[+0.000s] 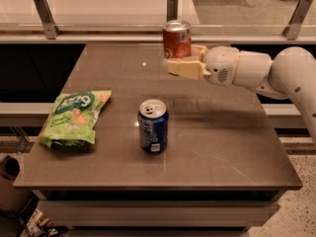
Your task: Knock coke can over
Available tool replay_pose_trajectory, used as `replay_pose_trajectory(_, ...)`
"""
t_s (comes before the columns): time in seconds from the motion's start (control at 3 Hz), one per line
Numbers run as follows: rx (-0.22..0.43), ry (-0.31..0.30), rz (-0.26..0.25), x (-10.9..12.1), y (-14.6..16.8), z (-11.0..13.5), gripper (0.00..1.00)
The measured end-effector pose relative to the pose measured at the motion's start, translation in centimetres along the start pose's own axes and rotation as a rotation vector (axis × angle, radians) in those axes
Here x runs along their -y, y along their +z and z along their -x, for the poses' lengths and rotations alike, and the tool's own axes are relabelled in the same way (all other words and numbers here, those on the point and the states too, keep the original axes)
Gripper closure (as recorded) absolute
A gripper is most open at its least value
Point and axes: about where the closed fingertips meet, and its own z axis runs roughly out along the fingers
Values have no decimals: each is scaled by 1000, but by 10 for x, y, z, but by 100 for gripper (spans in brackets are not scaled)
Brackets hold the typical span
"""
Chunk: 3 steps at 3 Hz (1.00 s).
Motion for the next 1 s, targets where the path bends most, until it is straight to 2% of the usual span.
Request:
replay_pose_trajectory(0.67,-17,4,8,1,8,3,100)
replay_pose_trajectory(1.0,49,-3,0,6,10,13,100)
